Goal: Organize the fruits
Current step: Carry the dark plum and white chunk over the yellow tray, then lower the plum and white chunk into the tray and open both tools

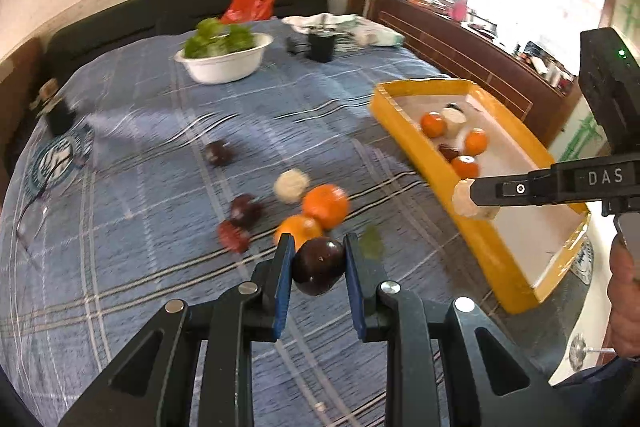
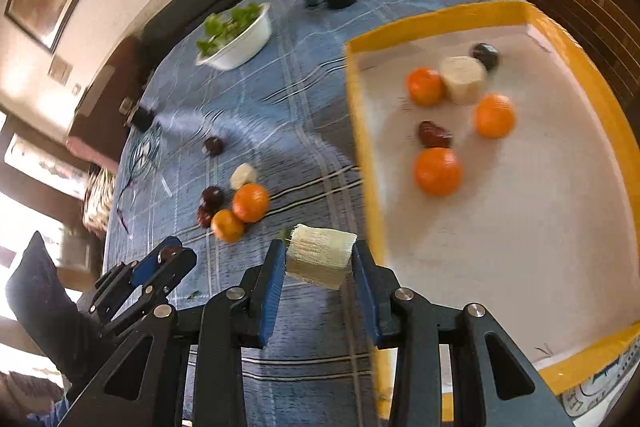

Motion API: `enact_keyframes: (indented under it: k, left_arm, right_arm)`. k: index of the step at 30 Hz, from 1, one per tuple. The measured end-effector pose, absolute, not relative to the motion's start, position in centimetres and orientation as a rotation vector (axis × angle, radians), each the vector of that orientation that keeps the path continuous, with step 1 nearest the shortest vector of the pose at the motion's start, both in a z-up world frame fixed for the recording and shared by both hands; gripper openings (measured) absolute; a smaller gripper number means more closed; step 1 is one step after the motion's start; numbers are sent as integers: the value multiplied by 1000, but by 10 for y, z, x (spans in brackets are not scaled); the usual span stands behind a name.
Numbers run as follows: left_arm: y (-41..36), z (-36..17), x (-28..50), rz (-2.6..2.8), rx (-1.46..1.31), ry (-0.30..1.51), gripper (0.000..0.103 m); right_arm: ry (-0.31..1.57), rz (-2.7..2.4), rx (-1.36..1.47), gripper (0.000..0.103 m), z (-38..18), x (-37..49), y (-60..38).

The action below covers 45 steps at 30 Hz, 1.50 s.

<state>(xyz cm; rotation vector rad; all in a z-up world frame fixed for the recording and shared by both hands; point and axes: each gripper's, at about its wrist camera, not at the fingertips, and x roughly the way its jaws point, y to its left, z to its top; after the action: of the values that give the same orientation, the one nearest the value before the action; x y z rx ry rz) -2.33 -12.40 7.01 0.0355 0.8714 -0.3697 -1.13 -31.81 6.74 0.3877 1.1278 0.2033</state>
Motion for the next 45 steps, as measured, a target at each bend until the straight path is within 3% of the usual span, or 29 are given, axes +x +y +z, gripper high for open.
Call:
enact_keyframes:
  k: [21, 33, 45]
  left_arm:
    - [-268, 88, 1, -670, 180, 845, 24]
    - [-356, 55, 14, -737, 288, 885, 24]
    - [-375, 40, 18, -695, 299, 904, 24]
  right_arm:
    - [1073, -29, 626, 37, 67, 15, -468]
    - [1145, -19, 564, 38, 47, 86, -491]
    - [1185, 22, 447, 39, 38, 107, -479]
